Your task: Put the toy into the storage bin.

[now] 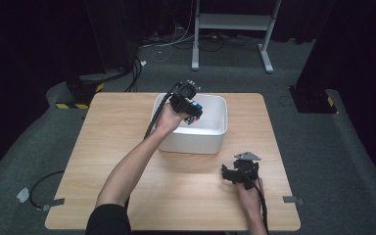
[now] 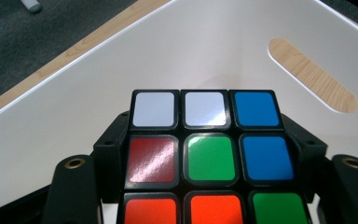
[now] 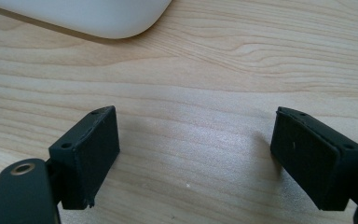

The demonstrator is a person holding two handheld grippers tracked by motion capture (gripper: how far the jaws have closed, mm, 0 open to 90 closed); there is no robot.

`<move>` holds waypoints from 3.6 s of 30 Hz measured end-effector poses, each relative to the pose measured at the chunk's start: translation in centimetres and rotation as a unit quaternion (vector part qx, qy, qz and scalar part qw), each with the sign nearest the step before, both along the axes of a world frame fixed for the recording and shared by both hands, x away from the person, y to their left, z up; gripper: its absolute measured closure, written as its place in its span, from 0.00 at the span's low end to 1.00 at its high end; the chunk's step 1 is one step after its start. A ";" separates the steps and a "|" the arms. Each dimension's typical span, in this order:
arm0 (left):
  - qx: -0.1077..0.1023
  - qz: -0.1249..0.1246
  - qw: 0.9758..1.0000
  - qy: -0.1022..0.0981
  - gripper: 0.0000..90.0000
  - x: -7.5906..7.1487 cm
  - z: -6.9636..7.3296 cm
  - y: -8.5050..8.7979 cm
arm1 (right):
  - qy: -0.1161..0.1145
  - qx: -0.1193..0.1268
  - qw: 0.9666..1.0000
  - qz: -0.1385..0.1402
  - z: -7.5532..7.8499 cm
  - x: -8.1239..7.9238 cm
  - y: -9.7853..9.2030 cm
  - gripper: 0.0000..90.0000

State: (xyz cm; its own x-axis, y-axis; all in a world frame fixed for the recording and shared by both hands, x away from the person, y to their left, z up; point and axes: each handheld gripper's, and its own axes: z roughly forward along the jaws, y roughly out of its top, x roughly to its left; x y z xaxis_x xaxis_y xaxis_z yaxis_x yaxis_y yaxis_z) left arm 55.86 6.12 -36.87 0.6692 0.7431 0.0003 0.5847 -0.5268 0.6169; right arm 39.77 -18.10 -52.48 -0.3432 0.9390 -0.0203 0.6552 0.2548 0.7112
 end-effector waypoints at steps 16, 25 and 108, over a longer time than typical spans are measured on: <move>-0.021 0.012 1.000 -0.005 0.37 -1.4 0.1 0.9 | 0.000 -0.001 1.000 0.001 0.0 0.0 0.0 0.17; -0.020 0.010 1.000 -0.018 0.37 -2.2 0.6 1.0 | 0.000 -0.001 1.000 0.001 0.0 0.0 0.0 0.17; -0.048 0.014 0.997 -0.057 0.37 -6.2 -1.3 3.4 | 0.001 0.000 1.000 0.003 0.0 0.0 0.1 0.17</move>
State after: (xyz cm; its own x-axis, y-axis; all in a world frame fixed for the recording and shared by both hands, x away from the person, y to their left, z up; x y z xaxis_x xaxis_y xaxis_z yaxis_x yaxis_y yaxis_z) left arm 49.61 9.52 -38.22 0.6483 0.7614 0.0041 0.5209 -0.4474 0.7269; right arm 39.75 -18.03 -52.47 -0.3480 0.9373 -0.0190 0.6558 0.2579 0.7096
